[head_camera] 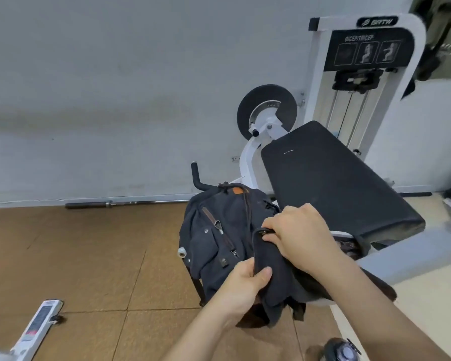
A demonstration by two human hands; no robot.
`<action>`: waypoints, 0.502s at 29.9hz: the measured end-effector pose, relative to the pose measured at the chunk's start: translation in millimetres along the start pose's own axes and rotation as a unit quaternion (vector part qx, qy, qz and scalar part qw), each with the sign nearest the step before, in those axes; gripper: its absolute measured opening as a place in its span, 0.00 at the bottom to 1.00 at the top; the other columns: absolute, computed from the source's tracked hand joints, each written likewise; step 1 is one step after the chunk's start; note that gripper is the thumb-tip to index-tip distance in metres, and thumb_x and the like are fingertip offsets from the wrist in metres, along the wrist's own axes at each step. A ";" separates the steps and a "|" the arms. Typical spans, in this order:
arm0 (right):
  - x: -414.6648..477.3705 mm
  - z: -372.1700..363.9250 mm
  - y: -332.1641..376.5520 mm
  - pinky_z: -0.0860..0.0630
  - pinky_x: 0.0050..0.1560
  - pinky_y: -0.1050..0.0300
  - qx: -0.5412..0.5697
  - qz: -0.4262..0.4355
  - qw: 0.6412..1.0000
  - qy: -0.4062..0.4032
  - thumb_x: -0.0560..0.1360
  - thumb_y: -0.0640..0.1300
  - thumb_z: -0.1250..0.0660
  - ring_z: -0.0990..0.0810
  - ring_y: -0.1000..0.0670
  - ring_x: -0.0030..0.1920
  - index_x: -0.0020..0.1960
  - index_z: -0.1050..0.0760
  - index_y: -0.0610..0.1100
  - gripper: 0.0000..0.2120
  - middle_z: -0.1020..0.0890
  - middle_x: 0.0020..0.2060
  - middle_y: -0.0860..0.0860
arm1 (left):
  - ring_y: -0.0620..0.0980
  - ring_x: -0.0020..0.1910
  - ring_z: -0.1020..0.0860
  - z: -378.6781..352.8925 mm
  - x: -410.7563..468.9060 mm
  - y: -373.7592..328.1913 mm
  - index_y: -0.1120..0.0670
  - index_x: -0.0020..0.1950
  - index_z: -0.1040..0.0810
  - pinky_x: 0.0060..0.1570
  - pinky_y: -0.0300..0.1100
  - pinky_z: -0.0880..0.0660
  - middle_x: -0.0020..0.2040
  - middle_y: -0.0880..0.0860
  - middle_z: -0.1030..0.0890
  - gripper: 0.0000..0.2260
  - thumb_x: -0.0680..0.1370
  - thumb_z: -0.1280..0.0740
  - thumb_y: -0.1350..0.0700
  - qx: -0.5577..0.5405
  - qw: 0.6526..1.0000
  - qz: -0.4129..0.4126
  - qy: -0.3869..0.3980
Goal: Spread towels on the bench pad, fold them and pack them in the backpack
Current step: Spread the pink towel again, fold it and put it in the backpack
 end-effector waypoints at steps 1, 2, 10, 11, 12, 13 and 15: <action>11.7 -14.6 4.1 0.40 0.38 0.54 -0.015 0.023 1.000 0.012 0.75 0.54 0.32 0.21 0.49 0.39 0.42 0.21 0.53 0.07 0.18 0.33 0.54 | 0.54 0.61 0.21 6.1 2.3 5.6 0.58 0.64 0.23 0.64 0.55 0.26 0.60 0.56 0.18 0.12 0.84 0.42 0.57 -0.053 0.998 0.012 -0.012; 21.0 -28.3 9.1 0.42 0.36 0.55 -0.009 0.049 0.999 0.018 0.71 0.52 0.27 0.22 0.49 0.33 0.37 0.22 0.53 0.07 0.21 0.28 0.54 | 0.55 0.61 0.21 14.0 2.6 9.1 0.59 0.64 0.23 0.63 0.54 0.26 0.60 0.57 0.18 0.13 0.84 0.42 0.58 -0.101 0.994 0.019 -0.035; 67.2 -85.3 36.9 0.34 0.50 0.50 0.151 0.158 0.972 0.091 0.81 0.44 0.44 0.25 0.47 0.53 0.57 0.25 0.52 0.11 0.21 0.50 0.53 | 0.44 0.50 0.19 104.2 22.6 49.0 0.46 0.53 0.20 0.53 0.47 0.21 0.49 0.44 0.17 0.06 0.78 0.34 0.50 0.142 0.920 0.072 -0.358; 70.0 -91.4 40.8 0.32 0.53 0.50 0.193 0.162 0.960 0.118 0.81 0.47 0.44 0.25 0.48 0.54 0.57 0.24 0.53 0.11 0.20 0.51 0.54 | 0.44 0.48 0.20 107.5 31.8 56.2 0.45 0.50 0.19 0.50 0.48 0.21 0.46 0.44 0.16 0.06 0.76 0.34 0.49 0.161 0.922 0.082 -0.341; 70.3 -100.0 44.9 0.32 0.55 0.50 0.229 0.164 0.947 0.155 0.81 0.50 0.43 0.24 0.50 0.53 0.55 0.24 0.53 0.10 0.19 0.50 0.56 | 0.46 0.44 0.20 110.0 39.0 61.5 0.47 0.45 0.19 0.46 0.50 0.21 0.42 0.45 0.16 0.06 0.74 0.35 0.50 0.148 0.927 0.085 -0.334; 68.3 -107.5 48.1 0.32 0.57 0.50 0.254 0.163 0.935 0.183 0.80 0.52 0.42 0.23 0.51 0.52 0.53 0.23 0.54 0.10 0.18 0.49 0.56 | 0.49 0.41 0.21 110.9 42.3 61.1 0.50 0.39 0.19 0.43 0.54 0.24 0.38 0.48 0.17 0.07 0.72 0.35 0.51 0.125 0.931 0.082 -0.334; 64.6 -123.2 49.4 0.33 0.57 0.50 0.270 0.160 0.924 0.219 0.79 0.55 0.41 0.22 0.52 0.49 0.50 0.23 0.53 0.10 0.18 0.44 0.56 | 0.52 0.39 0.20 113.1 43.8 52.5 0.54 0.36 0.17 0.40 0.52 0.24 0.36 0.53 0.16 0.07 0.71 0.31 0.54 0.096 0.934 0.068 -0.338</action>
Point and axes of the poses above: each hand's wrist, its own x-axis towards the middle knuckle, its own z-axis out of the back of the hand, y = z × x, the point moved 6 cm from there along x, towards the middle knuckle
